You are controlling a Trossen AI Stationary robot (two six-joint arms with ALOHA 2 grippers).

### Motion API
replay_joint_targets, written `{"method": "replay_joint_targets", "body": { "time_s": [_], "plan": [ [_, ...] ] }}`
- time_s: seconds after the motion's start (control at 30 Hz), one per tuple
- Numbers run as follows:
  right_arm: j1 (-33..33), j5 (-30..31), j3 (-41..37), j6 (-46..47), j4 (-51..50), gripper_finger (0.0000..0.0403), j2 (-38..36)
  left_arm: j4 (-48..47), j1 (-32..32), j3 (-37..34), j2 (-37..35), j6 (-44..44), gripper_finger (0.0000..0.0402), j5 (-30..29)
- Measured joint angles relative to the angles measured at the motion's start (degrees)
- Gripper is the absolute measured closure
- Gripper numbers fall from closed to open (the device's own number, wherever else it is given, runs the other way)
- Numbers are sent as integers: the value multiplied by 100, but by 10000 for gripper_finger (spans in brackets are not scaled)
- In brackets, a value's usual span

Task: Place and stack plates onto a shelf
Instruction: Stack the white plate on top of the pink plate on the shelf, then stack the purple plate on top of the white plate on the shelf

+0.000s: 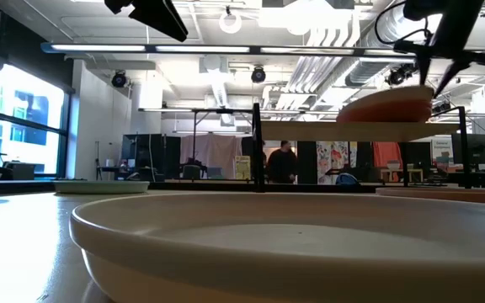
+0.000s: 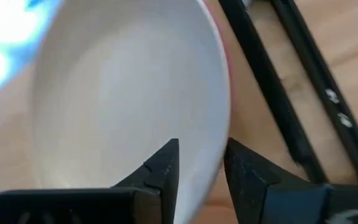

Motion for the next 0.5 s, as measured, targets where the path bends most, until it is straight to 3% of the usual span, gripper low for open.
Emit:
{"method": "replay_joint_targets", "body": {
  "time_s": [0.13,0.5],
  "plan": [
    [0,32,-2,-35,-424,299,-102,4,1,0,0,-3,257,112],
    [2,-209,-2,-128,-412,299,-421,7,2,0,0,-2,257,242]
  ]
}}
